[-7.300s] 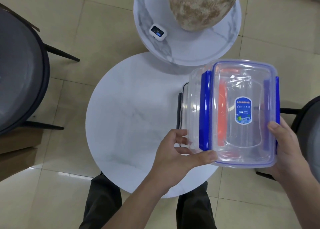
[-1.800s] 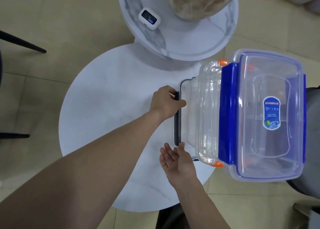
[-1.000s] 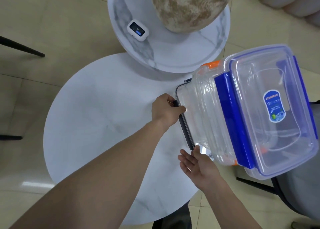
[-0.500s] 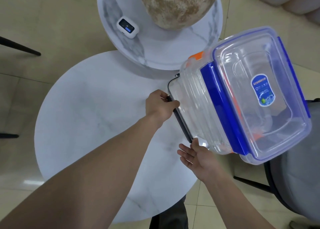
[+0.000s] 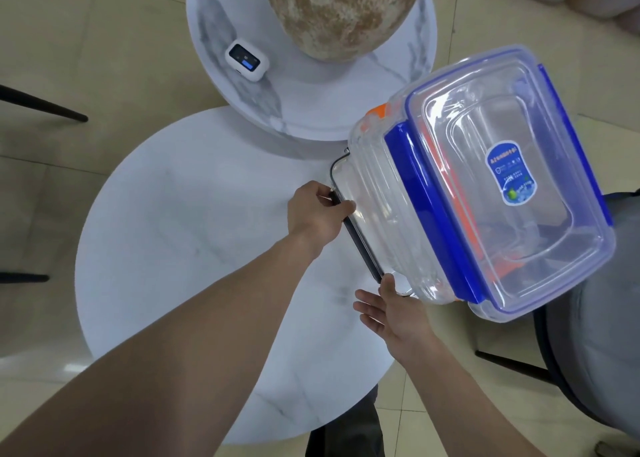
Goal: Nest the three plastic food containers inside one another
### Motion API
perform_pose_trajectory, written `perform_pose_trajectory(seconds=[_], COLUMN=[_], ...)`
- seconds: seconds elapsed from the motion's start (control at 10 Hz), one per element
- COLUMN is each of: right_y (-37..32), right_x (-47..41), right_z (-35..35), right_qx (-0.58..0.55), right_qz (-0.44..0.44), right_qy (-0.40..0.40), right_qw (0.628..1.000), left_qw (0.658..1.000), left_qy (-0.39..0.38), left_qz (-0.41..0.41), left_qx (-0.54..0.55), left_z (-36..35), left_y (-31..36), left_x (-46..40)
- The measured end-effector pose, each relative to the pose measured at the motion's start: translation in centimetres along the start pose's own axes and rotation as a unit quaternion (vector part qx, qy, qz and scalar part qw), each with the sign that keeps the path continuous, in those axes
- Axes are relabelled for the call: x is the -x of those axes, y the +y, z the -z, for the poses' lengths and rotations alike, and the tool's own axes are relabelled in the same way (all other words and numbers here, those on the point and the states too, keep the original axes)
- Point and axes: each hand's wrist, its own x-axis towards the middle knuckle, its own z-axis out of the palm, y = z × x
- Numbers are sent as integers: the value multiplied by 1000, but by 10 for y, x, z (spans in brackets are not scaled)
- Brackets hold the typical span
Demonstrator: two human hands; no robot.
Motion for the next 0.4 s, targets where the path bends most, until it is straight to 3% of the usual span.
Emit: perform_pose_trajectory(seconds=[0.2,0.4], right_y=[9,14], right_x=[3,25], right_z=[-7,-18], right_qx=[55,78], right_qz=[31,25], right_qy=[75,96], right_qw=[995,992], left_qw=[997,997], left_qy=[16,21], left_qz=[-51,-41], left_qx=[-53,-57], left_z=[-4,10], left_y=[-6,-9], left_x=[7,30])
